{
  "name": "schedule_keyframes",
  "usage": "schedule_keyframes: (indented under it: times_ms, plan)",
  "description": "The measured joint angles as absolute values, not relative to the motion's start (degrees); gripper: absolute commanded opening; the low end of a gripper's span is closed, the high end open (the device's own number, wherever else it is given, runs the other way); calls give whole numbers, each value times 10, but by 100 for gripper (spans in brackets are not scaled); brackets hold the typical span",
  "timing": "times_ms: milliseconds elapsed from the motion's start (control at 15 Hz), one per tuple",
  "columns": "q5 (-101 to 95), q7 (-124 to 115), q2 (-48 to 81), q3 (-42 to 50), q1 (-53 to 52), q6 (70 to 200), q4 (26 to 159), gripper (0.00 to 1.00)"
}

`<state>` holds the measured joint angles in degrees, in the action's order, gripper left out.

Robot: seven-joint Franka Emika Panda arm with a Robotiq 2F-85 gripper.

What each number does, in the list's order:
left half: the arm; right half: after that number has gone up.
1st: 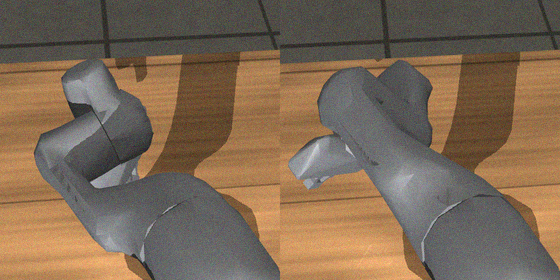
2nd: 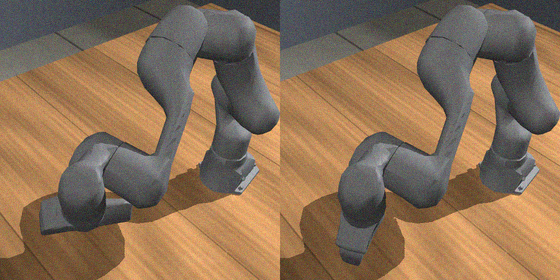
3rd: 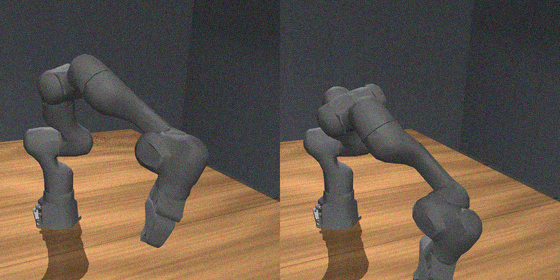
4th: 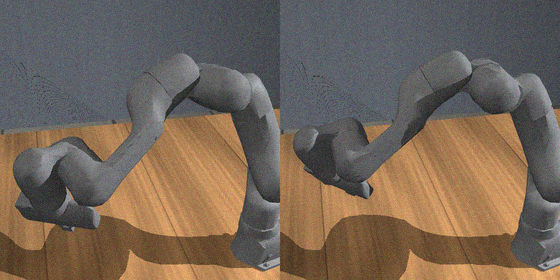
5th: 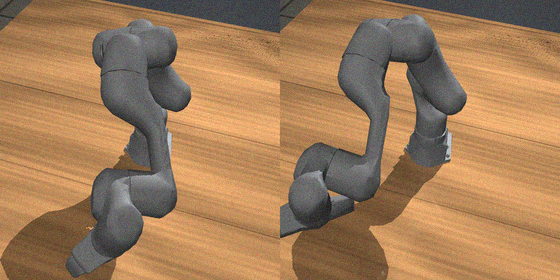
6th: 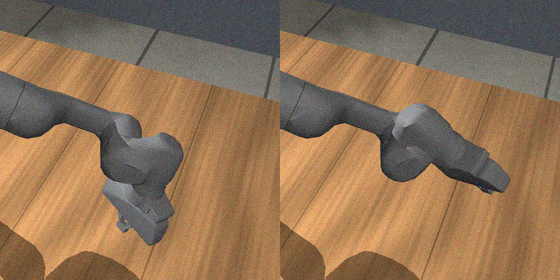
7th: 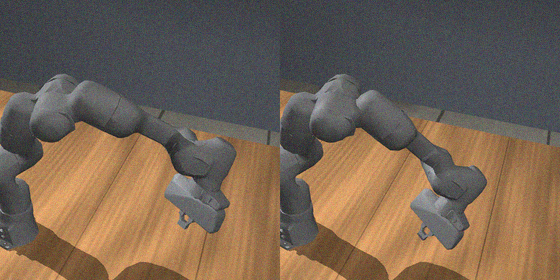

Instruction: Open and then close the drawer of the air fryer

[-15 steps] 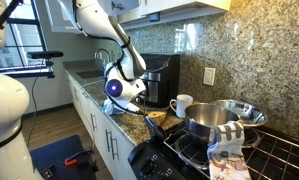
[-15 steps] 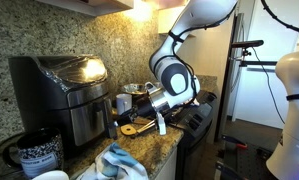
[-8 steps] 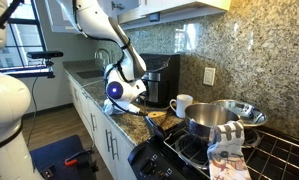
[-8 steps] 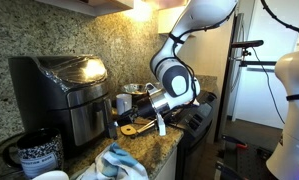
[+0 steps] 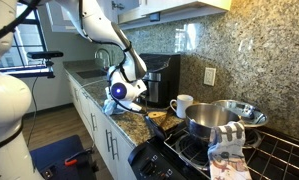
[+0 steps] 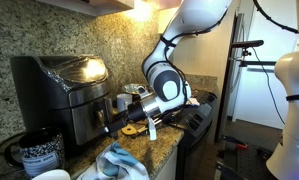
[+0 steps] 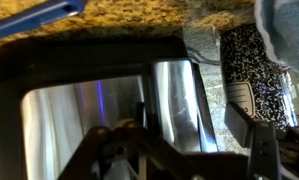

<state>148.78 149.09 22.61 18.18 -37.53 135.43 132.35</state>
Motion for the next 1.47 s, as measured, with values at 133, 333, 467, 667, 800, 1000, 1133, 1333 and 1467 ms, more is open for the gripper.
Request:
schedule_keyframes:
  times_ms: [133,333,467,667,800,1000,1133,1333,1467]
  plan:
    - [1488,1491,244,177,-377,1354,1305,100]
    - [1488,1491,262,176,-378,1354,1289,100]
    - [1488,1491,266,176,-378,1354,1287,100]
    - [1488,1491,268,175,-378,1354,1287,100]
    - [1488,1491,268,175,-378,1354,1287,100]
    - [1488,1490,268,175,-379,1355,1289,100]
    - [1487,1483,267,173,-380,1359,1292,100]
    - [1475,1482,254,117,-330,1391,1297,100]
    - [1467,1482,244,81,-293,1413,1297,100]
